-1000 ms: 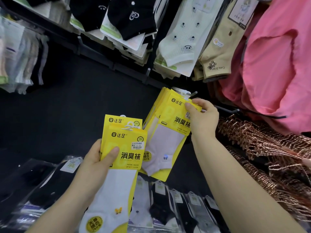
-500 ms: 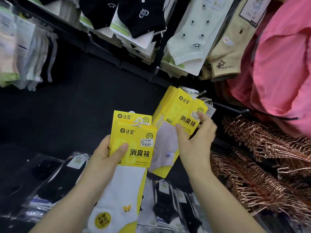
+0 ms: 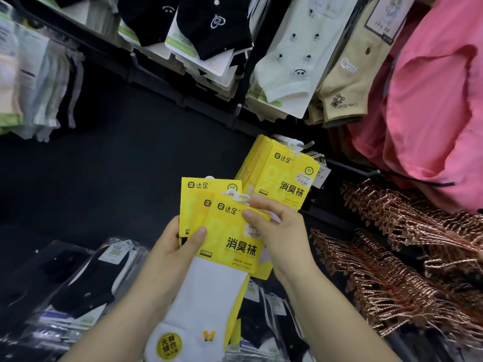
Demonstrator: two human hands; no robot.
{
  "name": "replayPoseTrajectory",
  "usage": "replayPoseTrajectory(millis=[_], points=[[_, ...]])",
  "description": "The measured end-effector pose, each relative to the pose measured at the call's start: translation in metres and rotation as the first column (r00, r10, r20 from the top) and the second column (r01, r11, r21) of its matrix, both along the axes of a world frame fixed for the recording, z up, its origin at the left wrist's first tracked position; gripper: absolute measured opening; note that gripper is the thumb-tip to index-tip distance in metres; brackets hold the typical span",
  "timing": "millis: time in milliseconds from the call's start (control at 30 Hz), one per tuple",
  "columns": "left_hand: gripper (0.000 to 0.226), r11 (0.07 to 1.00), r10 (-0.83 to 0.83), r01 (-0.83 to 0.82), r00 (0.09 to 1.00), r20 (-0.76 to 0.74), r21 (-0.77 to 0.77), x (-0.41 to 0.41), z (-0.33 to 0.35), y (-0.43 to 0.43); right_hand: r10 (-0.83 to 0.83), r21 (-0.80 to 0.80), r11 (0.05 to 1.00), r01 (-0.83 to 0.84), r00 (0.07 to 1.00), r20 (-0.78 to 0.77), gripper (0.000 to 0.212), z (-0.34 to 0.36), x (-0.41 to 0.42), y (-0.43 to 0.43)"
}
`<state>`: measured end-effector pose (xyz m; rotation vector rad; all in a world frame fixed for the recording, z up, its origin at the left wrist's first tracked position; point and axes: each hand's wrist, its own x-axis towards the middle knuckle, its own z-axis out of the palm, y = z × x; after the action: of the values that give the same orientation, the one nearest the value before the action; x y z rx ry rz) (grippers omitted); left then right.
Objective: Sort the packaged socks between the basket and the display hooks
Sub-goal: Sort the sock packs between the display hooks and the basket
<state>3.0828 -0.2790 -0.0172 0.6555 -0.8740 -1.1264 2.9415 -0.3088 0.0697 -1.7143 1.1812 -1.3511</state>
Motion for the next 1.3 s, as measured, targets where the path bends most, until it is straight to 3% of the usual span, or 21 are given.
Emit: replayPoseTrajectory(millis=[67, 133, 300, 400, 633, 767, 833, 900, 933, 1000, 1067, 1100, 1300], points=[[0.018, 1.000, -0.009, 0.009, 1.000, 0.009, 0.018, 0.001, -0.002, -0.001, -0.001, 0.005, 1.000, 0.001, 0.999, -0.032, 0.020, 0.004, -0.009, -0.005], [0.015, 0.996, 0.081, -0.083, 0.995, 0.066, 0.017, 0.005, -0.004, -0.004, -0.030, -0.027, 0.999, 0.028, 0.998, -0.061, 0.021, 0.010, -0.020, -0.010], [0.021, 0.969, 0.236, -0.244, 0.958, 0.162, 0.035, 0.025, -0.007, -0.008, -0.151, -0.113, 0.979, 0.170, 0.976, 0.159, 0.010, 0.046, -0.043, -0.022], [0.020, 0.963, 0.251, -0.266, 0.947, 0.200, 0.049, 0.033, -0.007, -0.008, -0.217, -0.188, 0.949, 0.254, 0.956, 0.197, 0.019, 0.074, -0.043, -0.032], [0.015, 0.966, 0.227, -0.250, 0.947, 0.229, 0.074, 0.039, -0.004, -0.005, -0.336, -0.244, 0.918, 0.312, 0.940, -0.063, 0.021, 0.093, -0.028, -0.057], [0.016, 0.970, 0.202, -0.228, 0.952, 0.230, 0.089, 0.038, -0.003, -0.003, -0.431, -0.345, 0.855, 0.387, 0.900, -0.059, 0.018, 0.088, -0.031, -0.054], [0.016, 0.969, 0.205, -0.230, 0.953, 0.225, 0.094, 0.038, -0.002, -0.003, -0.533, -0.392, 0.791, 0.470, 0.844, -0.063, 0.006, 0.079, -0.030, -0.046], [0.015, 0.967, 0.220, -0.242, 0.952, 0.214, 0.082, 0.038, 0.000, -0.001, -0.589, -0.527, 0.710, 0.467, 0.804, -0.082, 0.022, 0.064, -0.024, -0.031], [0.015, 0.966, 0.230, -0.249, 0.951, 0.205, 0.073, 0.038, 0.001, -0.001, -0.563, -0.596, 0.696, 0.400, 0.820, -0.106, 0.026, 0.055, -0.017, -0.023], [0.013, 0.964, 0.243, -0.258, 0.951, 0.191, 0.057, 0.038, 0.004, 0.001, -0.406, -0.581, 0.792, 0.188, 0.873, -0.271, 0.027, 0.037, 0.000, -0.007], [0.013, 0.966, 0.244, -0.256, 0.953, 0.181, 0.046, 0.037, 0.007, 0.003, -0.153, -0.346, 0.938, -0.011, 0.884, -0.441, 0.026, 0.019, 0.017, 0.004], [0.014, 0.967, 0.241, -0.252, 0.954, 0.179, 0.041, 0.036, 0.008, 0.004, -0.043, -0.232, 0.970, -0.069, 0.895, -0.444, 0.024, 0.012, 0.024, 0.007], [0.032, 0.980, 0.197, -0.197, 0.961, 0.192, -0.019, 0.031, 0.014, 0.008, 0.091, -0.073, 0.993, -0.096, 0.993, -0.075, 0.007, 0.006, 0.032, 0.005]])
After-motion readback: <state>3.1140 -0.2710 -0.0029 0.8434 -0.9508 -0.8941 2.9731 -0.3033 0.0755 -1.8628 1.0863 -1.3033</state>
